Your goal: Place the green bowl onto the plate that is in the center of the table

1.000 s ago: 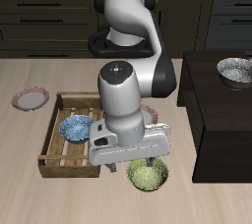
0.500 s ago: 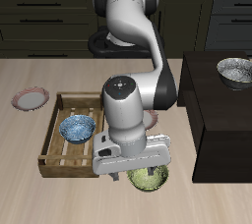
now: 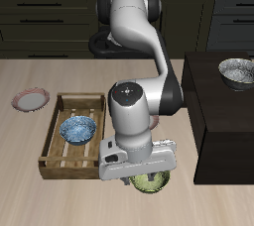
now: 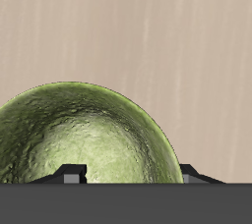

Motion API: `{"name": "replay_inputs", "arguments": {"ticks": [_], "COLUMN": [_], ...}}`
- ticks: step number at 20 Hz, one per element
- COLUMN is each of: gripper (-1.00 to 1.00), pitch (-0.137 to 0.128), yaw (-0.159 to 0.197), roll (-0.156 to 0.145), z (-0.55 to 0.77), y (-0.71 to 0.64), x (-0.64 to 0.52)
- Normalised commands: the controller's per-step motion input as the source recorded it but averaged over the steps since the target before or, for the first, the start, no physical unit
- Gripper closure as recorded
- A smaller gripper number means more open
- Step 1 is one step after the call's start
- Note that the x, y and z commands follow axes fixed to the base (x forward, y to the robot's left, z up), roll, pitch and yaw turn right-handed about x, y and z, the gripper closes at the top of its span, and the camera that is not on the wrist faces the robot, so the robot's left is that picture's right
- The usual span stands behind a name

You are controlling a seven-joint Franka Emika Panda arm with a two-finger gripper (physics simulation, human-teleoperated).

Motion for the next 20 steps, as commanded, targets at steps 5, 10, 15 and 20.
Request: {"name": "replay_inputs", "arguments": {"ticks": [5, 10, 15, 20], "gripper": [1.00, 1.00, 1.00, 1.00], "pitch": [-0.028, -0.050, -0.047, -0.025], "yaw": [-0.032, 0.010, 0.010, -0.003], "roll": [0.006, -0.015, -0.027, -0.016], "z": [0.20, 0.29, 0.44, 0.35], "y": [-0.08, -0.06, -0.12, -0.13], "x": [-0.02, -0.03, -0.08, -0.18]}}
